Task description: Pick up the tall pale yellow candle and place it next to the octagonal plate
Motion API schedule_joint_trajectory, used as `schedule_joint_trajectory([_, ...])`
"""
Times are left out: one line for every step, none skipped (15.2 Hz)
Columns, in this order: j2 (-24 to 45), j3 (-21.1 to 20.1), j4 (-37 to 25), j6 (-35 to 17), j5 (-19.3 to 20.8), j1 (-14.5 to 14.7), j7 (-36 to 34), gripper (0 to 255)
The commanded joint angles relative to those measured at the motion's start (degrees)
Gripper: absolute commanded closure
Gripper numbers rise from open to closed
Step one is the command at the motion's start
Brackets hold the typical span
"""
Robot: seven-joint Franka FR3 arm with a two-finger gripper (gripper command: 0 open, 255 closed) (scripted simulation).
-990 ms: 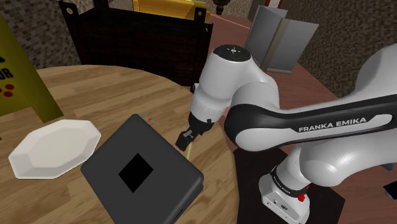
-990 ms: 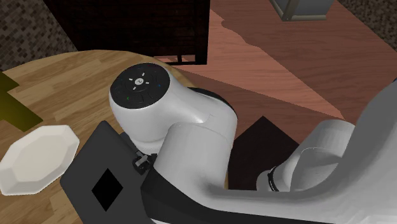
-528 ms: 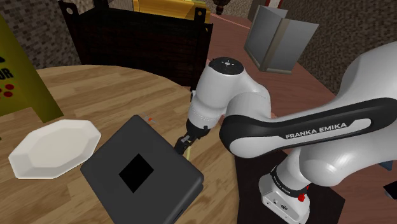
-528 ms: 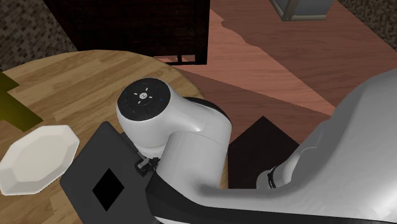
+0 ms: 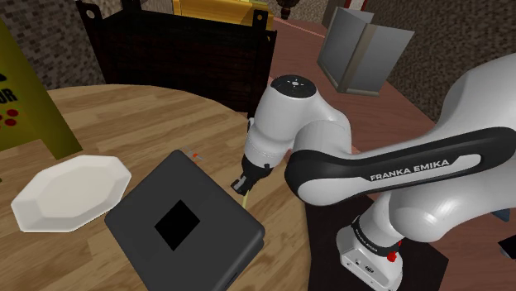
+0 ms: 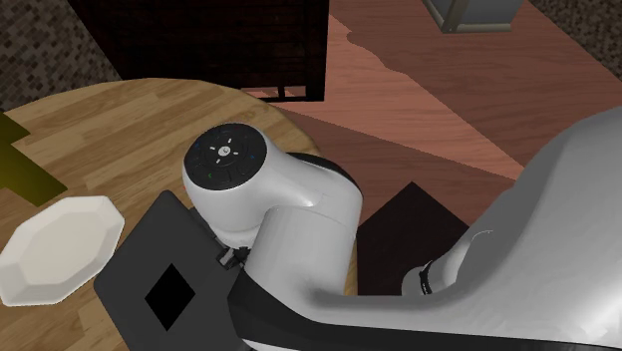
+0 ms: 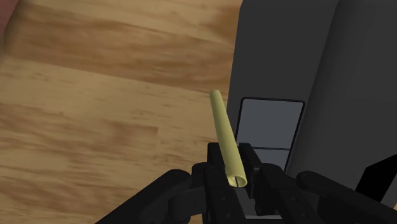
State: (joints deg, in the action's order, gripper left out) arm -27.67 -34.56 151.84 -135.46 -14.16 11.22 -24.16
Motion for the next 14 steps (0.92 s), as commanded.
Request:
schedule_joint_trajectory([0.00,0.00,-0.01,0.00,0.00,0.01,0.00,255])
schedule_joint_trajectory([0.00,0.00,0.00,0.00,0.00,0.01,0.00,255])
schedule_joint_trajectory([0.00,0.00,-0.01,0.00,0.00,0.01,0.00,255])
schedule_joint_trajectory([0.00,0.00,0.00,0.00,-0.01,0.01,0.00,255])
schedule_joint_trajectory([-0.01,0.00,0.00,0.00,-0.01,0.01,0.00,255])
schedule_joint_trajectory([0.00,0.00,0.00,0.00,-0.01,0.01,0.00,255])
schedule_joint_trajectory([-0.01,-0.02,0.03,-0.02,-0.02,0.03,-0.01,255])
schedule_joint_trajectory([-0.56,0.30,-0.39,0.94,-0.07,0.14,0.14,255])
schedule_joint_trajectory([-1.07,0.60,-0.84,1.88,-0.08,0.23,0.27,255])
schedule_joint_trajectory([-1.57,0.90,-1.29,2.82,-0.09,0.32,0.39,255])
schedule_joint_trajectory([-2.04,1.19,-1.75,3.75,-0.09,0.39,0.51,255])
schedule_joint_trajectory([-2.49,1.47,-2.23,4.67,-0.07,0.46,0.62,255])
schedule_joint_trajectory([-2.92,1.75,-2.72,5.58,-0.05,0.51,0.72,255])
schedule_joint_trajectory([-3.34,2.02,-3.22,6.49,-0.01,0.56,0.81,255])
